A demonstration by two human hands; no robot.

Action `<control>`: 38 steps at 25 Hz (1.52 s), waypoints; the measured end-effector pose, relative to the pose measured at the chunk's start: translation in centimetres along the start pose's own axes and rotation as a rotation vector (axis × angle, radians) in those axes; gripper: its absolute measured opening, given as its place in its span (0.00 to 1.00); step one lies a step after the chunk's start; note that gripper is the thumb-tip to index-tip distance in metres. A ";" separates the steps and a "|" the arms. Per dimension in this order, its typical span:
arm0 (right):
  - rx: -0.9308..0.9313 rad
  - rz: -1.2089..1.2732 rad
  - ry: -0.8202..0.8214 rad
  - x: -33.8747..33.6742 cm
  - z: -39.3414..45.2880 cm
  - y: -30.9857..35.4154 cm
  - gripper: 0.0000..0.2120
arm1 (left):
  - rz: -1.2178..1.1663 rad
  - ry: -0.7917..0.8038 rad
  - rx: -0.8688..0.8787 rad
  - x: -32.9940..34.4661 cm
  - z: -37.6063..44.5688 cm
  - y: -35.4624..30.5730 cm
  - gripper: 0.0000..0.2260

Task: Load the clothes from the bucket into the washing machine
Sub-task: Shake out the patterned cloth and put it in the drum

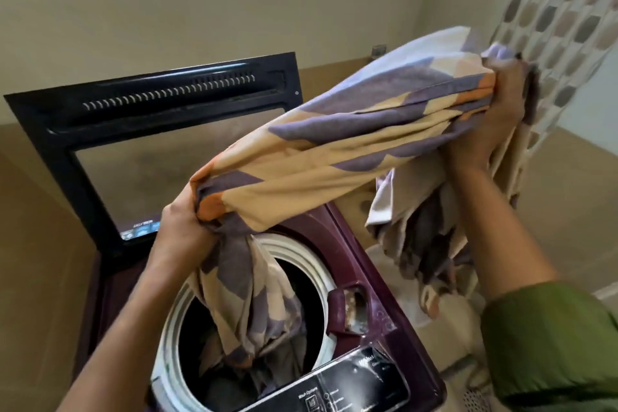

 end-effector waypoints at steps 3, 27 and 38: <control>-0.494 -0.092 0.149 4.5 -1.5 7.2 0.09 | 0.169 0.393 -0.224 -1.9 -0.7 3.9 0.36; 0.408 -0.635 1.500 5.1 -23.1 -11.7 0.11 | -0.314 0.605 0.412 2.9 -3.7 -11.6 0.05; 0.049 -0.353 0.125 3.4 0.3 2.4 0.10 | -0.207 0.271 0.009 1.5 -0.5 -2.7 0.29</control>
Point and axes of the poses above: each hand's wrist, its own z-axis towards the middle knuckle, its own x-axis out of the palm, y = z × x, the point moved 6 cm from there along z, towards the middle knuckle
